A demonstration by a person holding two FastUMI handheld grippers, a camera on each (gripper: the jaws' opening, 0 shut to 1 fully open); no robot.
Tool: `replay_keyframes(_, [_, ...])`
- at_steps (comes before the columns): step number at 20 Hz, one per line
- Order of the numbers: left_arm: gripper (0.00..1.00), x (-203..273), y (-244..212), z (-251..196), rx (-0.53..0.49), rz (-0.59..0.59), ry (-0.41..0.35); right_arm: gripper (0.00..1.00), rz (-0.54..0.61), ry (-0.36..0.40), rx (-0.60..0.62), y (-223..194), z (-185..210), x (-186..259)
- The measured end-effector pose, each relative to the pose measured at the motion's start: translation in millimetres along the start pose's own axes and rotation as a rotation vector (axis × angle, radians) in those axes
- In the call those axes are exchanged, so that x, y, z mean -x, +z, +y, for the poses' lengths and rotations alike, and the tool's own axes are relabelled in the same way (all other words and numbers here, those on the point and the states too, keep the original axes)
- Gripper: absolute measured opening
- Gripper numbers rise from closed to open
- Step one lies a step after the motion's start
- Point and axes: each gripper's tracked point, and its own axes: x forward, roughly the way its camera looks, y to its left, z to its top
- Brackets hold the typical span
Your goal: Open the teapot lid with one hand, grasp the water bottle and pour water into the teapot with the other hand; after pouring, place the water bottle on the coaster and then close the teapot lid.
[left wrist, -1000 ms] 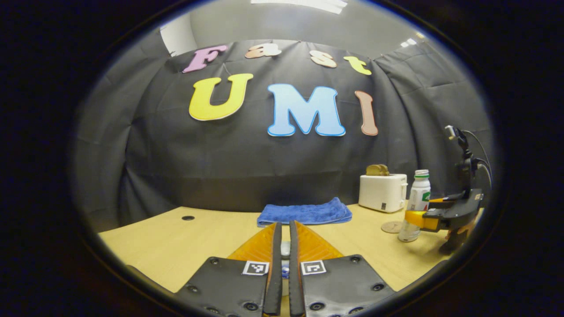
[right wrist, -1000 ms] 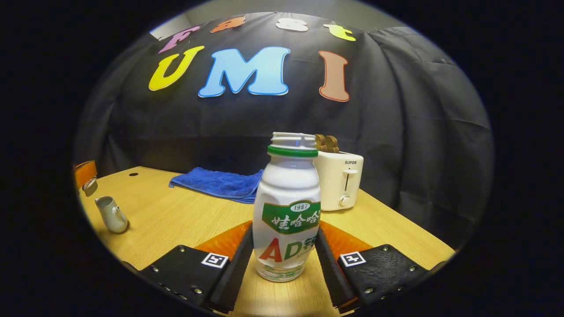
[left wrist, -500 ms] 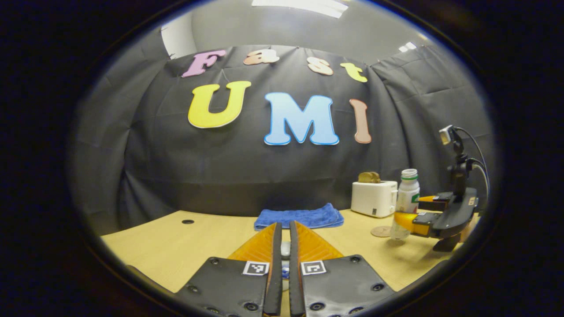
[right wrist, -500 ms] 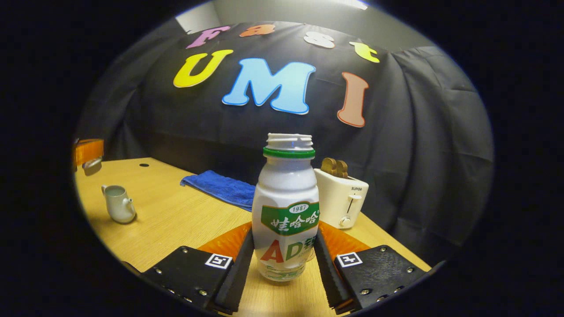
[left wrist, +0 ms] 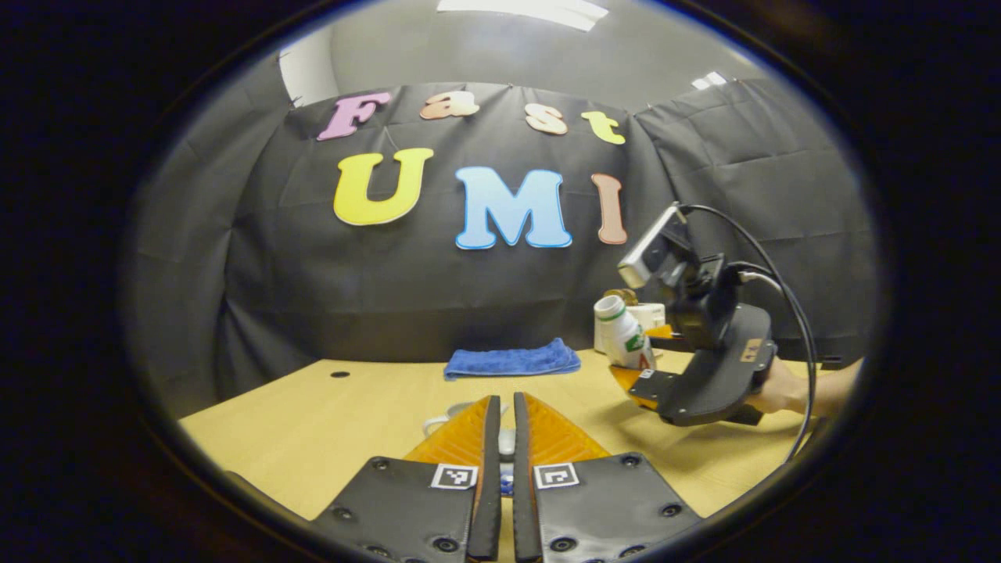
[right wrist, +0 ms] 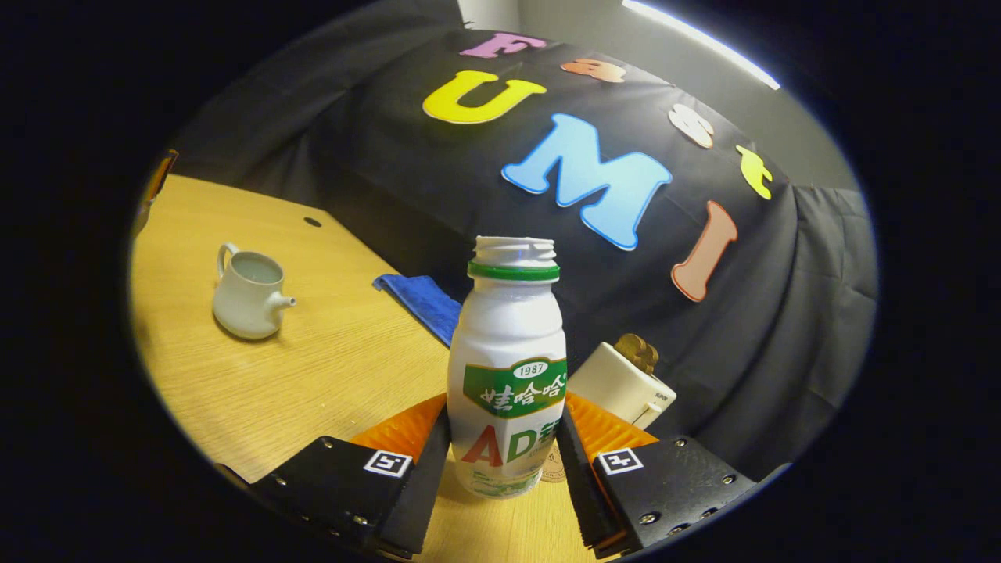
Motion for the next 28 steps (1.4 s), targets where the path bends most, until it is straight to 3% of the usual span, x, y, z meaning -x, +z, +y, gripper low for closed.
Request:
replay_keyframes(5, [0.12,38.1,-18.3,-5.2,0.077,0.021,-0.013,0.72,-0.009,0.041,0.127,22.2,31.7,-9.3])
replay_keyframes(7, [0.17,49.5,-21.3,-1.3,0.060,0.026,-0.004,0.72,-0.006,0.059,0.185,27.5,42.8,-12.8])
replay_keyframes(8, [0.12,52.8,-22.3,1.8,0.050,0.027,0.002,0.72,-0.004,0.066,0.224,30.2,50.7,-16.1])
replay_keyframes(9, [0.17,53.7,-26.0,2.2,0.043,0.029,-0.001,0.72,-0.006,0.070,0.268,33.8,57.0,-19.3])
replay_keyframes(12, [0.17,56.0,-27.8,4.3,0.027,0.031,-0.006,0.72,-0.014,0.085,0.371,40.2,71.7,-27.6])
replay_keyframes(16, [0.13,57.2,-24.9,6.3,0.025,0.022,-0.010,0.72,-0.025,0.070,0.479,45.5,81.8,-35.7])
replay_keyframes(17, [0.17,58.2,-25.0,8.4,0.023,0.021,-0.007,0.72,-0.028,0.063,0.505,47.0,83.4,-36.9])
replay_keyframes(28, [0.17,60.6,-24.0,5.0,-0.012,0.022,-0.010,0.71,-0.079,0.004,0.818,61.4,82.9,-40.1])
